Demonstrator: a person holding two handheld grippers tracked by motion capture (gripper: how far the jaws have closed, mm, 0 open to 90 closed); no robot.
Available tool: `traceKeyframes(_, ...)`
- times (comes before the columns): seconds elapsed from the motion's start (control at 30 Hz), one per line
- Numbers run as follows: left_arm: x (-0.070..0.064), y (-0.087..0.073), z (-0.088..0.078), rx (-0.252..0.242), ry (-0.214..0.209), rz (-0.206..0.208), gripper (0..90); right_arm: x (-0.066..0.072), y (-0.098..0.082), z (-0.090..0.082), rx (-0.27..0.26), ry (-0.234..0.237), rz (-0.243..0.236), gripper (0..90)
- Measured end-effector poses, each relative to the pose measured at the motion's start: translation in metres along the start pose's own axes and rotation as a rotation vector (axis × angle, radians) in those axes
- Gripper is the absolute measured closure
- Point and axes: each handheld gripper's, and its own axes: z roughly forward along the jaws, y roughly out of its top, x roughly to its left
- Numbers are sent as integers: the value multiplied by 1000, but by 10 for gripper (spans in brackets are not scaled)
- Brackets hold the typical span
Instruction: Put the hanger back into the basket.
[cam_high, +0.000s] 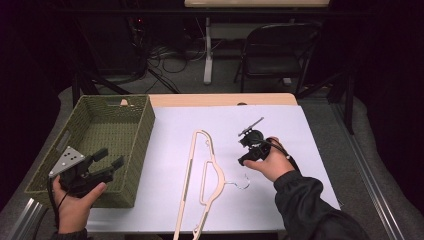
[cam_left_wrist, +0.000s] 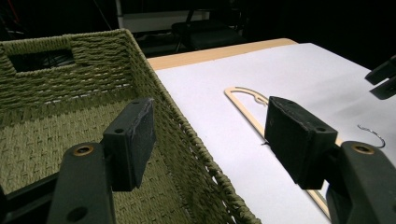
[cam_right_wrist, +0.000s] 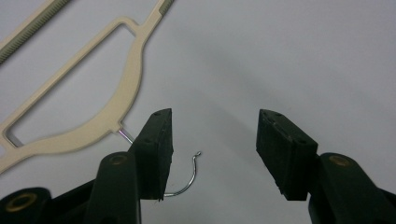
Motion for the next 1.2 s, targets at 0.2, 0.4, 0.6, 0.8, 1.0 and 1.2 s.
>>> traceKeyframes(0.2,0,0,1,6,-3,4,336,4,13,9,55,16,-29,488)
traceKeyframes(0.4,0,-1,1,6,0,0,336,11,30,12,86,18,-37,514)
traceKeyframes(0.6,2,-1,1,7,0,-3,336,16,42,20,120,24,-49,544)
traceKeyframes(0.8,1,-1,2,9,-2,-2,336,19,47,30,160,39,-44,571)
traceKeyframes(1.0,0,-2,3,12,-5,-1,336,23,49,39,152,78,0,594)
traceKeyframes(1.2,0,-2,3,13,-2,0,336,22,52,44,209,75,-27,611)
